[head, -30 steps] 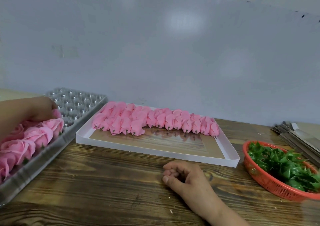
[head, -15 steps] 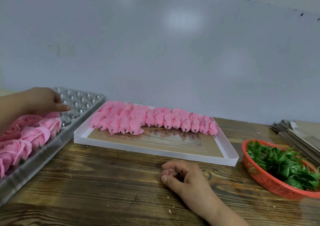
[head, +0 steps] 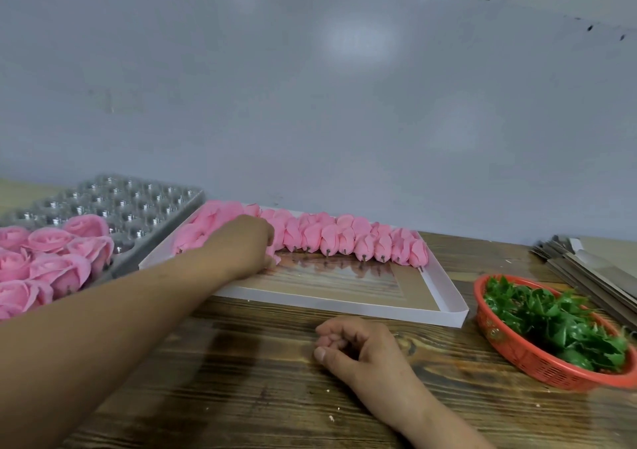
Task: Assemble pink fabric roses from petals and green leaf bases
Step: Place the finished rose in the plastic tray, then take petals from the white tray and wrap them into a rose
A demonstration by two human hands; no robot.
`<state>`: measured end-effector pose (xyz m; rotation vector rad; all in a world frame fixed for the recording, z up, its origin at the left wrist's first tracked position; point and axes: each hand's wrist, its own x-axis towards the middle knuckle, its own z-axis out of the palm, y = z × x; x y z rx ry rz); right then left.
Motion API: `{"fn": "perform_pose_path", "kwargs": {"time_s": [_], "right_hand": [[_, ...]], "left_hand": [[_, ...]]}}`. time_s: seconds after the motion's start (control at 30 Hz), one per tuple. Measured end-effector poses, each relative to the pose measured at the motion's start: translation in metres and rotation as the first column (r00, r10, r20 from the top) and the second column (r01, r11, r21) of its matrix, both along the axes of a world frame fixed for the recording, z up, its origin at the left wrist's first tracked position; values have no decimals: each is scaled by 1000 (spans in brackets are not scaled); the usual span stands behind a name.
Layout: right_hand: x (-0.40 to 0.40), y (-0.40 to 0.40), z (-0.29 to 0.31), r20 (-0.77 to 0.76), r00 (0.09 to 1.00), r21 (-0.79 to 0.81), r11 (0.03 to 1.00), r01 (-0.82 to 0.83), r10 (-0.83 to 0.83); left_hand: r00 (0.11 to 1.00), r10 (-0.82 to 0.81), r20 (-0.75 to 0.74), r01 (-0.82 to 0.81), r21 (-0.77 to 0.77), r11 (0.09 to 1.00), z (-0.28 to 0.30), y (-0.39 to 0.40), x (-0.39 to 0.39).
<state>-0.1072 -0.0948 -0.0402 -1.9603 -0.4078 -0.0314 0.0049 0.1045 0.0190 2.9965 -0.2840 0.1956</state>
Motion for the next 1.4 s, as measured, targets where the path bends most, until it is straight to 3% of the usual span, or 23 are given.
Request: {"fn": "perform_pose_path", "kwargs": {"time_s": [0.17,0.4,0.67,0.83,0.9,0.97,1.0,1.03,1.1,1.17,1.27,1.33,1.4], "right_hand": [[0,0,1,6,1000,-11,1000,0,0],[0,0,1,12,1000,-26,1000,-5,6],[0,0,2,35,999,-17,999,-31,31],[0,-1,1,32,999,-14,1000,-23,23],[1,0,1,26,999,-17,1000,-18,18],[1,0,1,36,999,-25,1000,-13,14],[1,0,0,42,999,-22,1000,-8,9],[1,0,0,47,999,-8,1000,0,1],[1,1,-1,71,996,62,997,52,-57],[3,0,-1,118,976,172,972,159,-181],[5,-5,2,198,913,309,907,287,-357],[7,-9,4,290,857,323,886,331,-426],[8,-13,6,414,791,261,891,371,-451]], "left_hand": [[996,34,84,-45,135,990,-23,-13,18],[991,134,-23,-127,190,974,-33,-21,39],[991,132,3,-132,69,989,-25,-29,39],[991,135,2,-135,109,985,-22,-32,39],[990,137,-26,-136,35,990,-14,-34,33],[993,98,-68,-108,-165,980,-9,-38,24],[993,64,-96,-93,-340,936,-6,-41,17],[990,23,-141,-100,-564,820,-6,-44,10],[955,-98,-280,-221,-891,396,-4,-51,-5],[892,-241,-383,-373,-924,87,-1,-59,-19],[816,-384,-432,-530,-824,-200,-3,-70,-36],[779,-428,-458,-598,-747,-290,-7,-78,-47],[745,-451,-491,-645,-703,-299,-12,-85,-57]]}}
